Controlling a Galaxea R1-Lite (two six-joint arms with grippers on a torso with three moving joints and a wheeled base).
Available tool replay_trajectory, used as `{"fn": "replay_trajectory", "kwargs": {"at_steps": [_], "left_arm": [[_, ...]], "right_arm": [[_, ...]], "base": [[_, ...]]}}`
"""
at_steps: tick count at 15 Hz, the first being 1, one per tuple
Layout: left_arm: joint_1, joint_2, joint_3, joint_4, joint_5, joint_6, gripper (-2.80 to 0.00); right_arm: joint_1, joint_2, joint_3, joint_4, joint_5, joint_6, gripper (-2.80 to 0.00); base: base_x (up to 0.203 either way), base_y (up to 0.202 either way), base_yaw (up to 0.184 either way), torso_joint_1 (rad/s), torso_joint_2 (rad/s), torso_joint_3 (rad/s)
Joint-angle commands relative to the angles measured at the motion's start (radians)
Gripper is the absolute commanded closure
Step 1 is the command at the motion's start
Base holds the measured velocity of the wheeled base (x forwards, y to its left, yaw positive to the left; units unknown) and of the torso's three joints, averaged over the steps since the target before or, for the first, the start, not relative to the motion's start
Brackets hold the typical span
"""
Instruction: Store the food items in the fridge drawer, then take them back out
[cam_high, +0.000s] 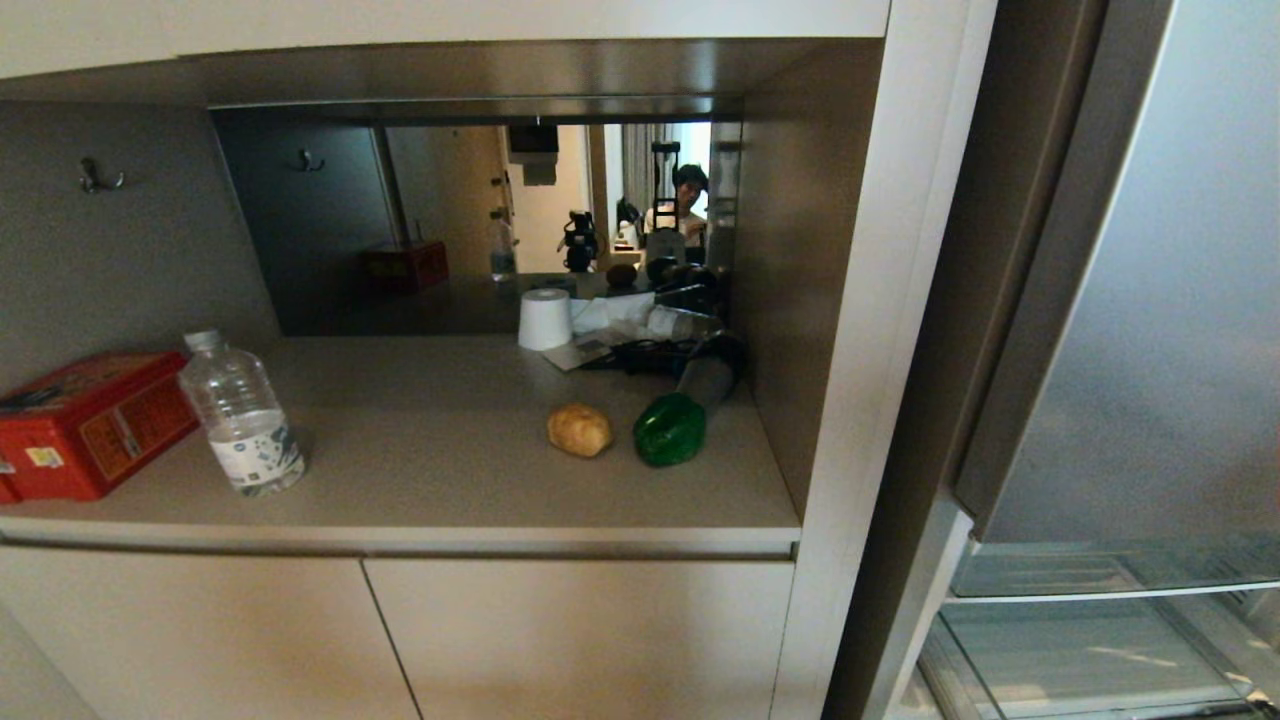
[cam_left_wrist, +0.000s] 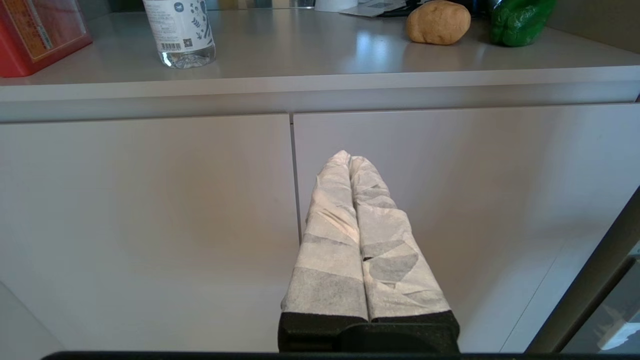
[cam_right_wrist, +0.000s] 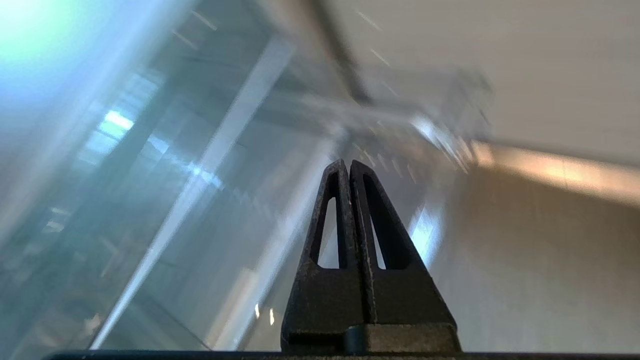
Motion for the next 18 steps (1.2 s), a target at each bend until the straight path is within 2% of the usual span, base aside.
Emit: {"fn": "replay_trajectory", "kwargs": {"at_steps": [1, 7, 11, 14, 16, 18], "left_arm": [[0.000, 0.000, 0.011, 0.000, 0.000, 0.000, 0.00], [-0.001, 0.000, 0.011, -0.001, 0.000, 0.000, 0.00], [0.000, 0.000, 0.011, 0.000, 0.000, 0.000, 0.00], [0.000, 0.000, 0.011, -0.001, 0.000, 0.000, 0.00], [0.000, 0.000, 0.011, 0.000, 0.000, 0.000, 0.00], [0.000, 0.000, 0.011, -0.001, 0.000, 0.000, 0.00]], "right_arm": [[-0.126, 0.339, 0.003, -0.048, 0.033, -0.005, 0.00], [-0.210, 0.849, 0.018, -0.272, 0.073, -0.033, 0.00], [-0.231, 1.032, -0.009, -0.304, 0.091, -0.110, 0.00], [-0.253, 1.091, -0.063, -0.312, 0.099, -0.146, 0.00], [-0.248, 1.130, -0.070, -0.311, 0.113, -0.214, 0.00], [-0.203, 1.149, -0.072, -0.308, 0.219, -0.254, 0.00]], "base": [[0.000, 0.000, 0.000, 0.000, 0.00, 0.000], [0.000, 0.000, 0.000, 0.000, 0.00, 0.000], [0.000, 0.000, 0.000, 0.000, 0.00, 0.000], [0.000, 0.000, 0.000, 0.000, 0.00, 0.000], [0.000, 0.000, 0.000, 0.000, 0.00, 0.000], [0.000, 0.000, 0.000, 0.000, 0.00, 0.000]]}}
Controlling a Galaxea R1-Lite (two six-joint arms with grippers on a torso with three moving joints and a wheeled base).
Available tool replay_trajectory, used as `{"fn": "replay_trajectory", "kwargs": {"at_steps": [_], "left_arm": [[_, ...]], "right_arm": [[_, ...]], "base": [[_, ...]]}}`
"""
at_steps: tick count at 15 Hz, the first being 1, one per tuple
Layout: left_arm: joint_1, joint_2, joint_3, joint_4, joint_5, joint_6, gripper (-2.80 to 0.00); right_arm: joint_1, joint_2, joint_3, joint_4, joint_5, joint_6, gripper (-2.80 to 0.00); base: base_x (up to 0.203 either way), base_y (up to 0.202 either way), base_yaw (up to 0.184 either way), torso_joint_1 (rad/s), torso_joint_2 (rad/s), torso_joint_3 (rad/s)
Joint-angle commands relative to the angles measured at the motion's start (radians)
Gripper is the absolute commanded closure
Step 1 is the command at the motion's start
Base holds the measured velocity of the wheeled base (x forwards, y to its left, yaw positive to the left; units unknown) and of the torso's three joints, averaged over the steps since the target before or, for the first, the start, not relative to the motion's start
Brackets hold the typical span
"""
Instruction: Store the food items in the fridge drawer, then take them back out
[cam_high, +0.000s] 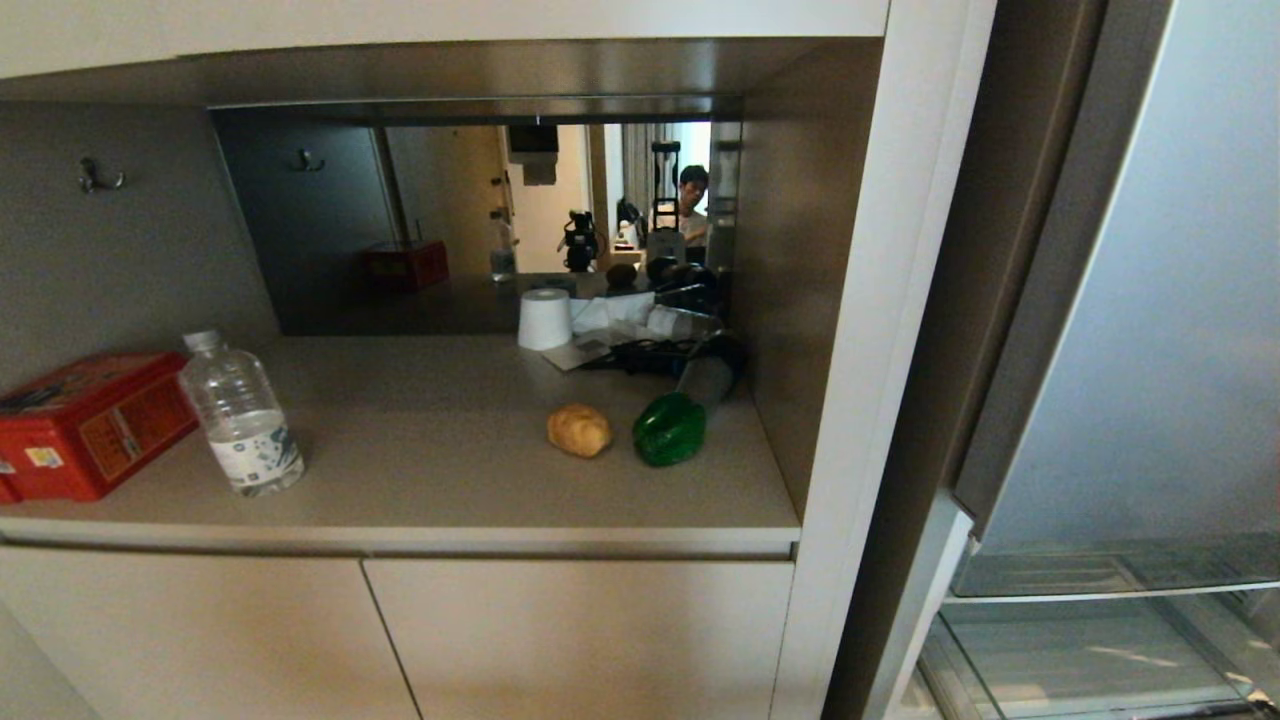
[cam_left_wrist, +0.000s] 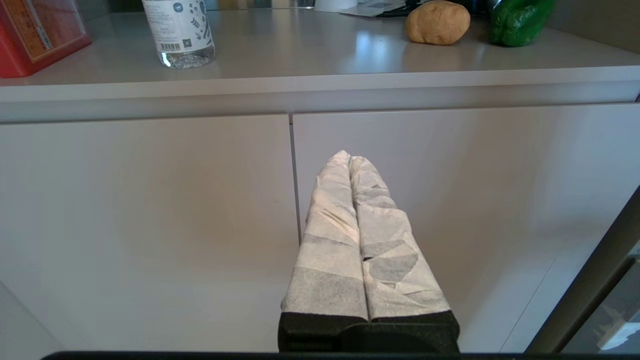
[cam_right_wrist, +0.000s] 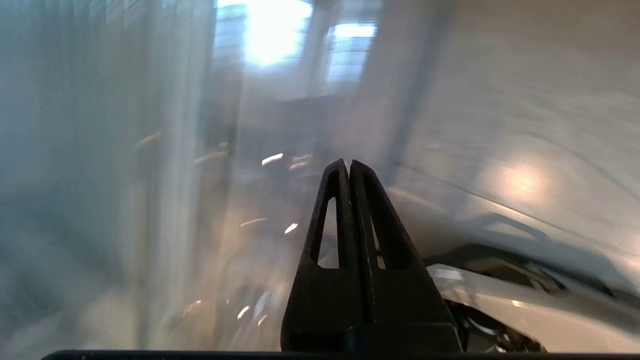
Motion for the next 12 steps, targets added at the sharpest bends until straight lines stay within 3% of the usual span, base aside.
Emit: {"fn": "replay_trajectory", "kwargs": {"at_steps": [1, 3, 5, 12], "left_arm": [[0.000, 0.000, 0.011, 0.000, 0.000, 0.000, 0.00], [-0.001, 0.000, 0.011, 0.000, 0.000, 0.000, 0.00], [0.000, 0.000, 0.011, 0.000, 0.000, 0.000, 0.00], [0.000, 0.000, 0.011, -0.002, 0.000, 0.000, 0.00]], "right_arm": [[0.072, 0.040, -0.004, -0.002, 0.082, -0.009, 0.00], [0.169, 0.046, -0.019, -0.001, 0.098, 0.011, 0.00], [0.280, 0.068, -0.065, -0.003, 0.102, 0.081, 0.00], [0.600, 0.211, -0.377, -0.007, 0.104, 0.308, 0.00]], "base": [[0.000, 0.000, 0.000, 0.000, 0.00, 0.000], [0.000, 0.000, 0.000, 0.000, 0.00, 0.000], [0.000, 0.000, 0.000, 0.000, 0.00, 0.000], [0.000, 0.000, 0.000, 0.000, 0.00, 0.000]]}}
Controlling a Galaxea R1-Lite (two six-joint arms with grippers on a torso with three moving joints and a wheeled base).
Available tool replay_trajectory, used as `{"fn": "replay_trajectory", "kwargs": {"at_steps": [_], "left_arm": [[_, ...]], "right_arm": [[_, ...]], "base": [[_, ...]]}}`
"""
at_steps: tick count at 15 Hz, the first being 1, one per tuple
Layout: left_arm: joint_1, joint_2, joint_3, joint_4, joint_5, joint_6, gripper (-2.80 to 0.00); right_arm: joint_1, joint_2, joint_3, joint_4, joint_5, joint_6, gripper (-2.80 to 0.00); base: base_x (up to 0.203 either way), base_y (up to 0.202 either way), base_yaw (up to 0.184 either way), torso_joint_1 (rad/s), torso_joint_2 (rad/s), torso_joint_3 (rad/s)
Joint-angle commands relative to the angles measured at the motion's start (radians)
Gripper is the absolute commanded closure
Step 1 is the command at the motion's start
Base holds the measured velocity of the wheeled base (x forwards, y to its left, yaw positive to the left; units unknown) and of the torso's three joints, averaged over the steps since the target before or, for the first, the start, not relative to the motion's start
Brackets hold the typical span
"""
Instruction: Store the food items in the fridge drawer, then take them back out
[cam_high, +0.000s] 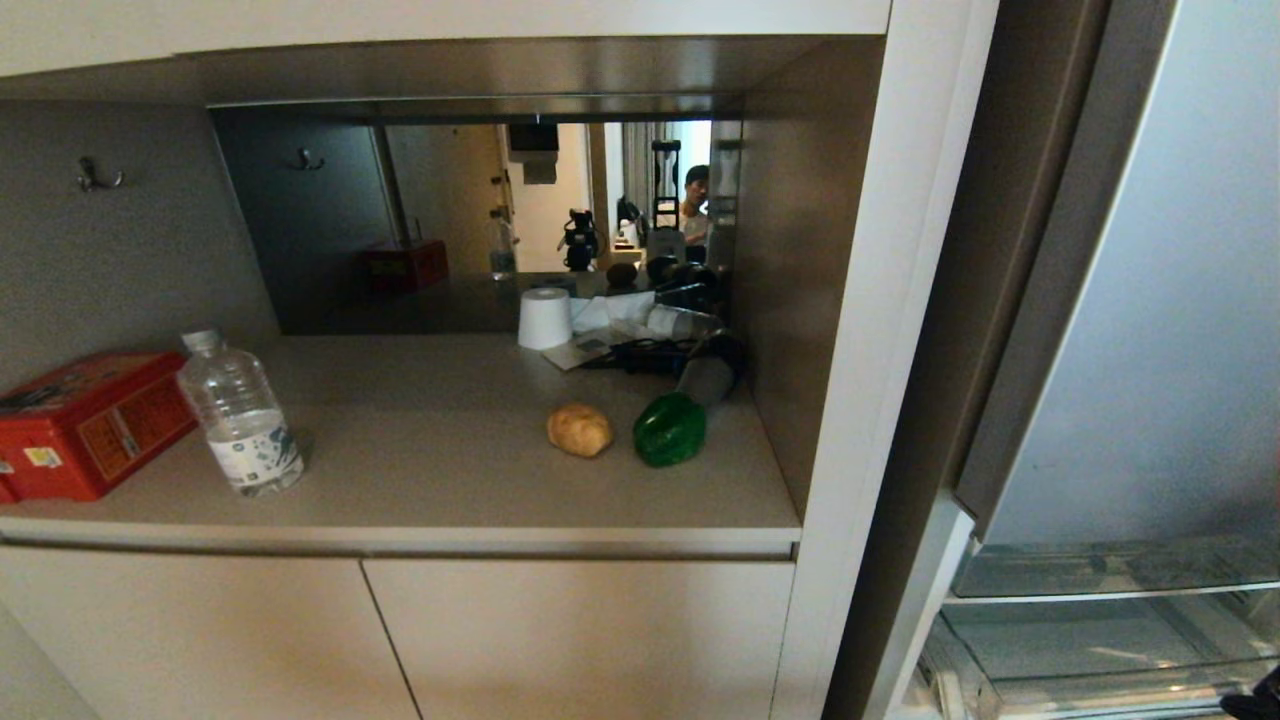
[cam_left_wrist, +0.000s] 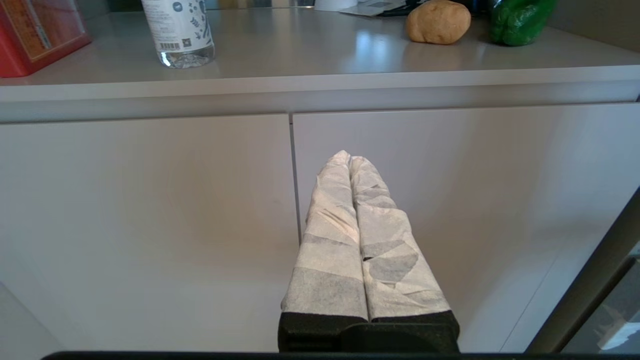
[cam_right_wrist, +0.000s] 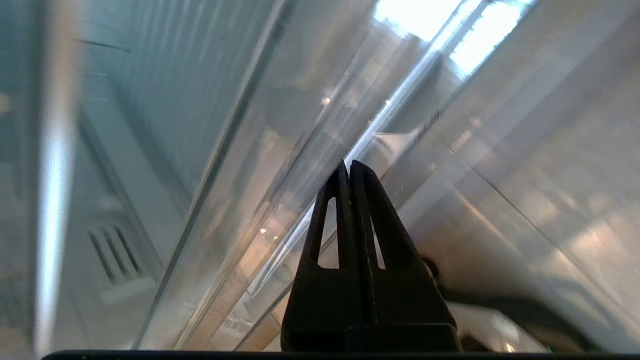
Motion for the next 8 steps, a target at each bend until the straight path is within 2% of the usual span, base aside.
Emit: {"fn": "replay_trajectory", "kwargs": {"at_steps": [1, 4, 8], "left_arm": [[-0.001, 0.000, 0.011, 0.000, 0.000, 0.000, 0.00], [0.000, 0.000, 0.009, 0.000, 0.000, 0.000, 0.00], [0.000, 0.000, 0.011, -0.002, 0.000, 0.000, 0.00]], "right_arm": [[0.087, 0.076, -0.125, -0.007, 0.003, 0.064, 0.00], [0.160, 0.132, -0.218, -0.007, 0.006, 0.115, 0.00], [0.174, 0.129, -0.224, -0.023, 0.034, 0.123, 0.00]], "base": [[0.000, 0.000, 0.000, 0.000, 0.00, 0.000], [0.000, 0.000, 0.000, 0.000, 0.00, 0.000], [0.000, 0.000, 0.000, 0.000, 0.00, 0.000]]}}
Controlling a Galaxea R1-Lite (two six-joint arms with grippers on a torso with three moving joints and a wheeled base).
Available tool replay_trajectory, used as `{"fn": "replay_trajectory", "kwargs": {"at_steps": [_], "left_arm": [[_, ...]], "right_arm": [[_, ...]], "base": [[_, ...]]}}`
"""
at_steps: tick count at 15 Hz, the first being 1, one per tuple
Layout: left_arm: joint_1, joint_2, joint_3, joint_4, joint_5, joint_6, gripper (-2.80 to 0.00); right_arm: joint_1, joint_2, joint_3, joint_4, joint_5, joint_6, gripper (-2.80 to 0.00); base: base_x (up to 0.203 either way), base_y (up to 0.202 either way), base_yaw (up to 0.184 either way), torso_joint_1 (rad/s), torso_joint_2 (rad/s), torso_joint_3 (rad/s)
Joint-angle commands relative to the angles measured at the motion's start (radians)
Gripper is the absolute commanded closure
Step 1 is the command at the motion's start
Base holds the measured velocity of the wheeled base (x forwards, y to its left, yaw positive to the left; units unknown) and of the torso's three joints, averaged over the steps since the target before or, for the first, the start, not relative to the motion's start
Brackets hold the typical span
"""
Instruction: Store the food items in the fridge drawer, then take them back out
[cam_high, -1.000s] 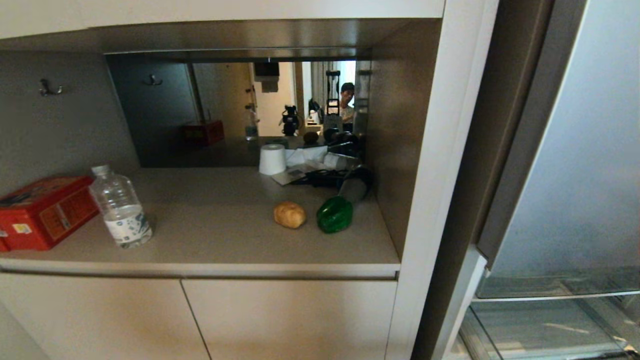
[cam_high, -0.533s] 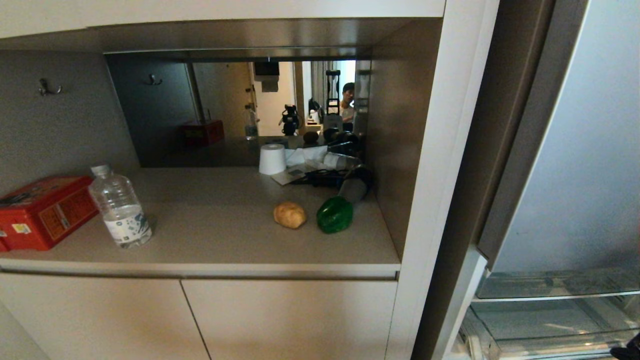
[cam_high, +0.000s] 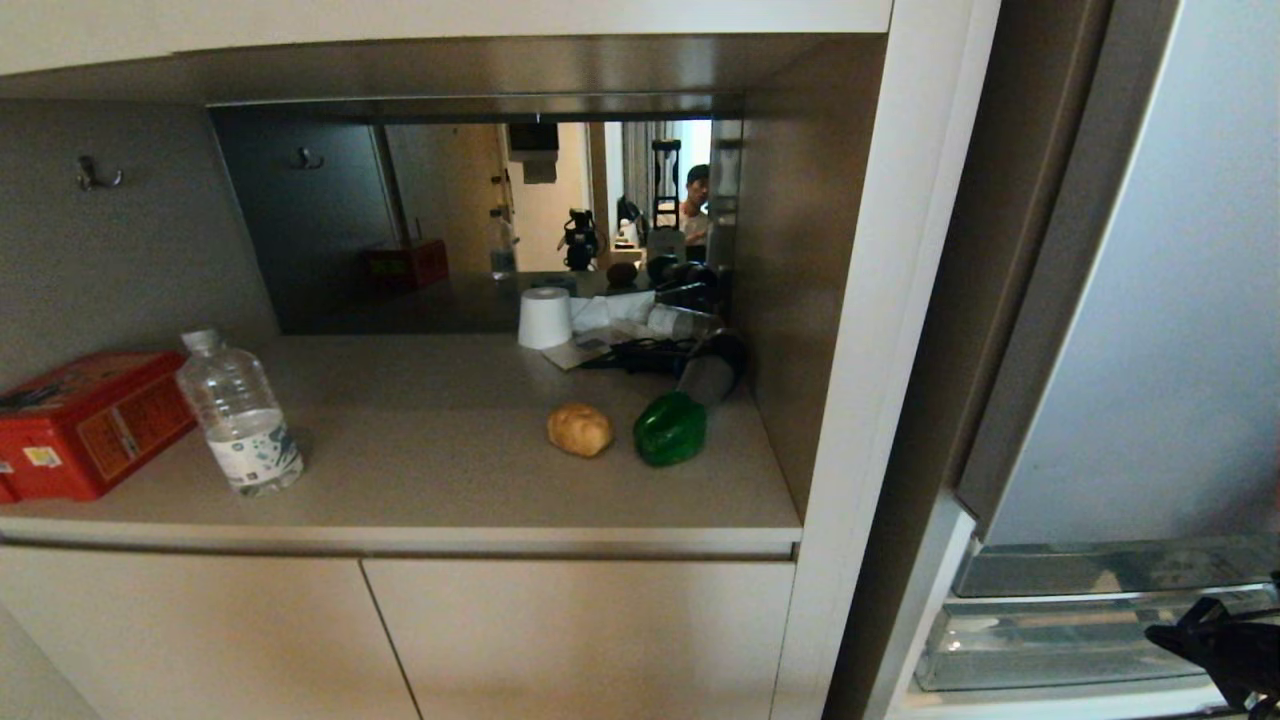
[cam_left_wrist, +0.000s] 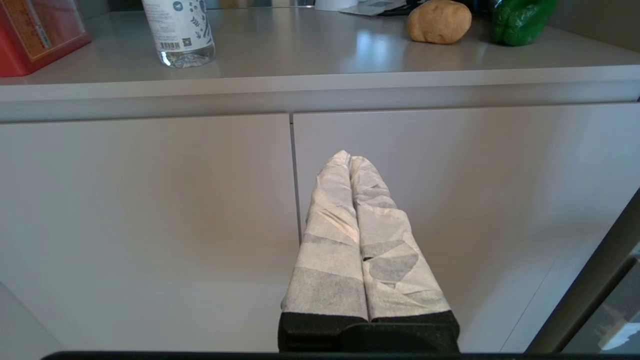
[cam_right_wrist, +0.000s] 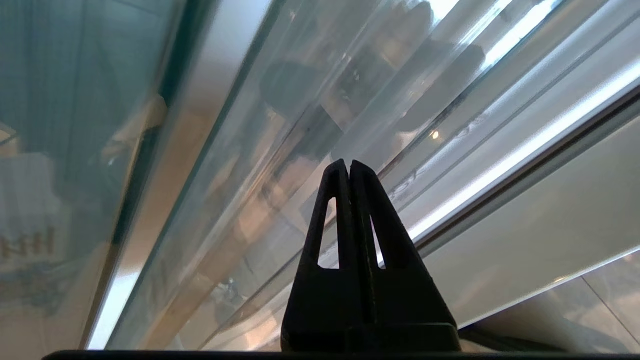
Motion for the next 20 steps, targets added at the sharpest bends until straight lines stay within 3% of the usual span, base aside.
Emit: {"fn": "replay_trajectory", "kwargs": {"at_steps": [1, 6, 12, 15, 18, 20], "left_arm": [[0.000, 0.000, 0.011, 0.000, 0.000, 0.000, 0.00], [0.000, 0.000, 0.011, -0.002, 0.000, 0.000, 0.00], [-0.001, 0.000, 0.011, 0.000, 0.000, 0.000, 0.00], [0.000, 0.000, 0.011, -0.001, 0.000, 0.000, 0.00], [-0.001, 0.000, 0.011, -0.001, 0.000, 0.000, 0.00], [-0.001, 0.000, 0.011, 0.000, 0.000, 0.000, 0.00]], "right_arm": [[0.004, -0.013, 0.000, -0.007, 0.005, 0.010, 0.00], [-0.092, -0.221, 0.150, -0.001, 0.001, 0.039, 0.00], [-0.274, -0.660, 0.415, 0.003, -0.006, 0.023, 0.00], [-0.291, -0.939, 0.560, 0.009, -0.015, 0.016, 0.00], [-0.288, -1.254, 0.679, 0.051, -0.095, -0.005, 0.00], [-0.232, -1.458, 0.729, 0.086, -0.149, -0.022, 0.00]], "base": [[0.000, 0.000, 0.000, 0.000, 0.00, 0.000], [0.000, 0.000, 0.000, 0.000, 0.00, 0.000], [0.000, 0.000, 0.000, 0.000, 0.00, 0.000], [0.000, 0.000, 0.000, 0.000, 0.00, 0.000], [0.000, 0.000, 0.000, 0.000, 0.00, 0.000], [0.000, 0.000, 0.000, 0.000, 0.00, 0.000]]}}
